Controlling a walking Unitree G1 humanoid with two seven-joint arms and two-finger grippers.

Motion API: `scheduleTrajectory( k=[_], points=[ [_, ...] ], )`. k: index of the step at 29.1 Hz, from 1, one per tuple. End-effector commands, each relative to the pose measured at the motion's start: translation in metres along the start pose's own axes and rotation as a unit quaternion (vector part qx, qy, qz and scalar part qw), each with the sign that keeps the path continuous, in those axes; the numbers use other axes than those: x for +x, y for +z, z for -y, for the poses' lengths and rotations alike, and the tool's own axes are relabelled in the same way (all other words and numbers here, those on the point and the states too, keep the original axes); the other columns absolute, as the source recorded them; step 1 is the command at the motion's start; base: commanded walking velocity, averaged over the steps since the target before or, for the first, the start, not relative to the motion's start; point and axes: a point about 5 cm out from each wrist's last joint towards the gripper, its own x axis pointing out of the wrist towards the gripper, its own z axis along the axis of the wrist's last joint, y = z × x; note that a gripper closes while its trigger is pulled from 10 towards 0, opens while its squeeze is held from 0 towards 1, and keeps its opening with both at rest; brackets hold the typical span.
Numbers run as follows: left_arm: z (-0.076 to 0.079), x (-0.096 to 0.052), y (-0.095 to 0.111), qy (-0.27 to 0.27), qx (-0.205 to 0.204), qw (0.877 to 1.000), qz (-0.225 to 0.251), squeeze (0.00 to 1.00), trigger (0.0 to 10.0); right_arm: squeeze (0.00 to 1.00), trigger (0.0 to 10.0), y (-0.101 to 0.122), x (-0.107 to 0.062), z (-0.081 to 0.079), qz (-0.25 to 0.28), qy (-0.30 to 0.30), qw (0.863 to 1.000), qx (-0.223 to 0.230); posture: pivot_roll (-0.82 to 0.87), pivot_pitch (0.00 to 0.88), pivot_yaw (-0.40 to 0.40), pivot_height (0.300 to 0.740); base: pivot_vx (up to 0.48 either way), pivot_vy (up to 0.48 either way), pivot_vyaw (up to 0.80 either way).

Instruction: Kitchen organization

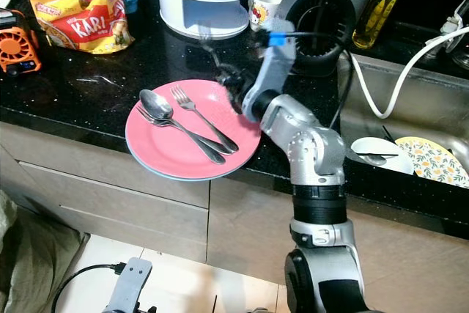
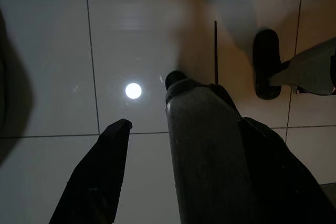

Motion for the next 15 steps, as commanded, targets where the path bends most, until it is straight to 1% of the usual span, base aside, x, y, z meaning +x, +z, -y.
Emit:
scheduleTrajectory(
  k=[1, 4, 6, 9, 10, 11, 12, 13, 14, 15],
  points=[
    [0.011, -0.001, -0.017, -0.017, -0.006, 0.999, -0.033, 0.0, 10.0, 0.0, 0.0, 0.011, -0.003, 0.015, 0.031, -0.039, 0.999, 0.002, 0.08, 0.084, -0.086, 0.74, 0.0, 0.0, 0.0],
    [0.012, -0.001, -0.017, -0.017, -0.007, 0.999, -0.032, 0.0, 10.0, 0.0, 0.0, 0.019, -0.006, 0.031, 0.048, -0.082, 0.996, 0.0, 0.08, 0.083, -0.088, 0.74, 0.0, 0.0, 0.0],
    [0.013, -0.001, -0.016, -0.018, -0.008, 0.999, -0.032, 0.0, 10.0, 0.0, 0.0, 0.025, -0.01, 0.041, 0.056, -0.105, 0.993, -0.012, 0.08, 0.082, -0.088, 0.74, 0.0, 0.0, 0.0],
    [0.013, -0.001, -0.016, -0.018, -0.008, 0.999, -0.032, 0.0, 10.0, 0.0, 0.0, 0.027, -0.011, 0.044, 0.059, -0.112, 0.992, -0.016, 0.08, 0.082, -0.088, 0.74, 0.0, 0.0, 0.0],
    [0.014, -0.001, -0.016, -0.02, -0.008, 0.999, -0.032, 0.0, 10.0, 0.0, 0.5, 0.033, -0.018, 0.057, 0.063, -0.153, 0.985, -0.042, 0.07, 0.084, -0.085, 0.74, 0.0, 0.0, 0.0],
    [0.014, -0.001, -0.016, -0.02, -0.008, 0.999, -0.032, 0.0, 10.0, 0.0, 0.5, 0.033, -0.018, 0.057, 0.063, -0.153, 0.985, -0.042, 0.07, 0.084, -0.085, 0.74, 0.0, 0.0, 0.0],
    [0.014, -0.001, -0.016, -0.02, -0.008, 0.999, -0.032, 0.0, 10.0, 0.0, 1.9, 0.035, -0.02, 0.061, 0.065, -0.166, 0.983, -0.048, 0.07, 0.084, -0.085, 0.74, 0.0, 0.0, 0.0],
    [0.015, -0.001, -0.017, -0.021, -0.007, 0.999, -0.032, 0.0, 10.0, 0.0, 2.7, 0.037, -0.023, 0.068, 0.069, -0.182, 0.979, -0.055, 0.06, 0.087, -0.083, 0.74, 0.0, 0.0, 0.0],
    [0.015, -0.001, -0.017, -0.021, -0.007, 0.999, -0.032, 0.0, 10.0, 0.0, 2.7, 0.037, -0.023, 0.068, 0.069, -0.182, 0.979, -0.055, 0.06, 0.087, -0.083, 0.74, 0.0, 0.0, 0.0],
    [0.015, -0.001, -0.017, -0.022, -0.007, 0.999, -0.033, 0.0, 10.0, 0.0, 3.0, 0.039, -0.027, 0.075, 0.073, -0.199, 0.976, -0.057, 0.06, 0.087, -0.083, 0.74, 0.0, 0.0, -0.73]
  ],
)
